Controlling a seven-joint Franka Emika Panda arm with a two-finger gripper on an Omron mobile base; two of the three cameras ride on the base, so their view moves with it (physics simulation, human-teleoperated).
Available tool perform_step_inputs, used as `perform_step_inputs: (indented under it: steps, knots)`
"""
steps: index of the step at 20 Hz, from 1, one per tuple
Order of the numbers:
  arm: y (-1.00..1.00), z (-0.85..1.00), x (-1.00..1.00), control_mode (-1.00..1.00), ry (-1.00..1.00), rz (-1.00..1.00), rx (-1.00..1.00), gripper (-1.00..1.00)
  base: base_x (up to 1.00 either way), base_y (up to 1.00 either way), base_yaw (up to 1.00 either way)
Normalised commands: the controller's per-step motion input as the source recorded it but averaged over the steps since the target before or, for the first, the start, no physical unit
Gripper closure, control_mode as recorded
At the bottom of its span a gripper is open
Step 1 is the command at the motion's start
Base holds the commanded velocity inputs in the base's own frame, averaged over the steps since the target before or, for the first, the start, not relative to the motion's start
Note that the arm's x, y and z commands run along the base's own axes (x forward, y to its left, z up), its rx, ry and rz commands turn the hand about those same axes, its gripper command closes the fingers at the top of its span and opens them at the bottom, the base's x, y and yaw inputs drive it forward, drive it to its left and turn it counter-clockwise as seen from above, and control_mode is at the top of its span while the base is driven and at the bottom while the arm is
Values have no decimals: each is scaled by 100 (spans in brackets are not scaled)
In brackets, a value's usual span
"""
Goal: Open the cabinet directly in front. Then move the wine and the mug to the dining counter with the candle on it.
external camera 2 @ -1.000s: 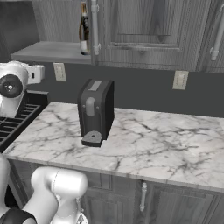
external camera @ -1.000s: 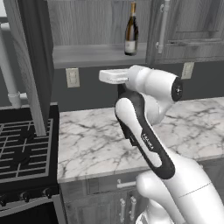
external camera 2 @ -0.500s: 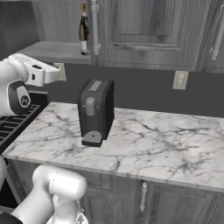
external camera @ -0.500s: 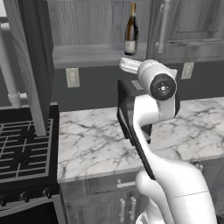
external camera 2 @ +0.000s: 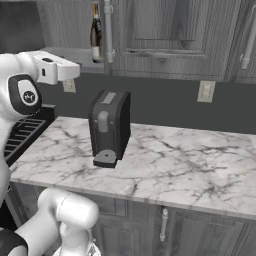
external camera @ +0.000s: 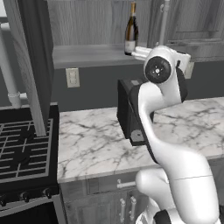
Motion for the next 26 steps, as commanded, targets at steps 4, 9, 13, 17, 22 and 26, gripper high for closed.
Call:
perform_step_inputs:
  steps: [4, 9, 13, 17, 22, 26]
  knots:
    - [-34, 0, 6, -100, 0, 8, 0, -100, 0, 0, 0]
    - [-91, 0, 0, -100, -5, 31, 2, -100, 0, 0, 0]
    - [-72, 0, 12, -100, -5, 30, 0, -100, 0, 0, 0]
    - [-23, 12, 32, -100, 0, 13, 0, -100, 0, 0, 0]
    - [0, 17, 17, -100, 3, 1, 0, -100, 0, 0, 0]
    - [16, 0, 0, -100, 4, 0, -1, -100, 0, 0, 0]
